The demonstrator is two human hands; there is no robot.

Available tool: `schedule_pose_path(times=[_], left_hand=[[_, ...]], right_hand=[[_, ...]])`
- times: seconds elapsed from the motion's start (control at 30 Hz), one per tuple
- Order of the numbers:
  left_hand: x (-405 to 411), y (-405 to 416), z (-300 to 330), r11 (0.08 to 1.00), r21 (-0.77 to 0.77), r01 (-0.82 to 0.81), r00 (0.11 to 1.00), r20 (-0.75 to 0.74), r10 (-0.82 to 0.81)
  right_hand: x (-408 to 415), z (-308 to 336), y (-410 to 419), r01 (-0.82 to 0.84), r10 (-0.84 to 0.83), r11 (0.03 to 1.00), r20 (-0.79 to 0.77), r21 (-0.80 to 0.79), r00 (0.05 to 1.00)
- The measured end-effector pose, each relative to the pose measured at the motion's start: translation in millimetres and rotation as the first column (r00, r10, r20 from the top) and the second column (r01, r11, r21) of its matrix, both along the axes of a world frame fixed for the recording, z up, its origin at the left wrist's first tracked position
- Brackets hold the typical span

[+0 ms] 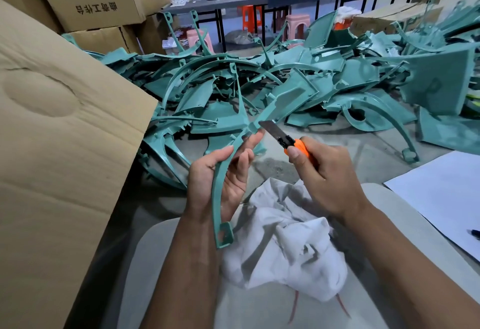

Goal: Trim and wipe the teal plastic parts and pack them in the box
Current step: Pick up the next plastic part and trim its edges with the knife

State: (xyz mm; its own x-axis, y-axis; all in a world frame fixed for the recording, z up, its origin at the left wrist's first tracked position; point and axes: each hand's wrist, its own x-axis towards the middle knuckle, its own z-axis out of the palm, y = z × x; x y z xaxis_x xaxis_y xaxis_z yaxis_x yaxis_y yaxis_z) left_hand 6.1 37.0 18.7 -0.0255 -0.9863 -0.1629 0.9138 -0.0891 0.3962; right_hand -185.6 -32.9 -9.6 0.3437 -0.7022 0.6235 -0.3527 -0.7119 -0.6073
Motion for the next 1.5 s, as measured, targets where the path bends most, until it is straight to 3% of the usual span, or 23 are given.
schedule_pose_path(times=[0.17,0.23,0.3,0.4,0.5,0.73,0.87,0.93,0.97,1.0,1.07,1.1,1.13,1.33,1.5], left_hand=[[3.5,-0.6,-3.2,0.999,0.004,0.032,0.999,0.01,-0.032],[1.9,-0.4,-4.3,0.997,0.002,0.081,0.996,0.044,-0.081],[-3.5,-1.3,-4.5,0.994,0.025,0.103,0.98,0.17,-0.106],[-10.2,-5.1,-5.6,0.986,0.092,0.136,0.904,0.397,-0.162],[-8.4,-3.5,-4.0,0.979,0.067,0.194,0.891,0.405,-0.205],[5.2,-2.6,-3.5,0.998,-0.054,0.023,0.919,0.395,0.0],[13.9,-1.3,3.3,0.982,-0.176,-0.065,0.848,0.51,0.147],[14.9,-2.4,8.6,0.953,-0.276,-0.125,0.736,0.619,0.276],[15.2,-3.6,10.1,0.933,-0.325,-0.155,0.621,0.703,0.348],[15.2,-5.0,10.4,0.909,-0.377,-0.175,0.426,0.804,0.415],[14.4,-8.4,5.1,0.88,-0.449,-0.154,-0.086,0.894,0.441],[12.9,-9.1,1.4,0.881,-0.452,-0.137,-0.255,0.876,0.41],[10.8,-9.4,-1.6,0.889,-0.444,-0.113,-0.332,0.86,0.387],[7.3,-9.2,-9.7,0.917,-0.385,0.104,-0.431,0.813,0.39],[4.5,-4.5,-10.6,0.912,-0.401,0.087,-0.574,0.728,0.375]], right_hand=[[-2.6,3.1,-0.5,0.141,-0.144,0.99,0.151,0.028,0.978],[-3.1,2.4,-3.2,0.256,-0.258,0.966,0.124,0.034,0.958],[-2.7,1.0,-5.5,0.312,-0.313,0.95,0.086,0.032,0.946],[-2.0,0.2,-5.8,0.252,-0.25,0.968,0.101,-0.007,0.963],[-3.9,0.1,-7.7,0.176,-0.172,0.984,0.094,-0.027,0.98],[-12.0,9.8,-5.4,-0.007,0.006,0.984,-0.009,-0.175,1.0],[-9.2,5.2,-5.9,0.074,-0.069,0.992,0.054,-0.099,0.996],[-9.2,4.6,-6.9,0.126,-0.12,0.989,0.082,-0.074,0.989],[-9.3,5.1,-6.8,0.142,-0.135,0.986,0.09,-0.082,0.987],[-9.4,6.1,-6.2,0.148,-0.14,0.984,0.089,-0.101,0.986],[-8.8,7.5,-4.8,0.134,-0.128,0.981,0.053,-0.141,0.99],[-8.2,7.3,-4.1,0.12,-0.118,0.981,0.021,-0.154,0.993],[-7.6,6.9,-3.6,0.102,-0.106,0.981,-0.016,-0.163,0.994],[-5.6,1.2,-6.5,0.057,-0.094,0.987,-0.248,-0.153,0.964],[-24.5,2.1,-20.4,0.401,-0.401,0.915,-0.169,-0.04,0.9]])
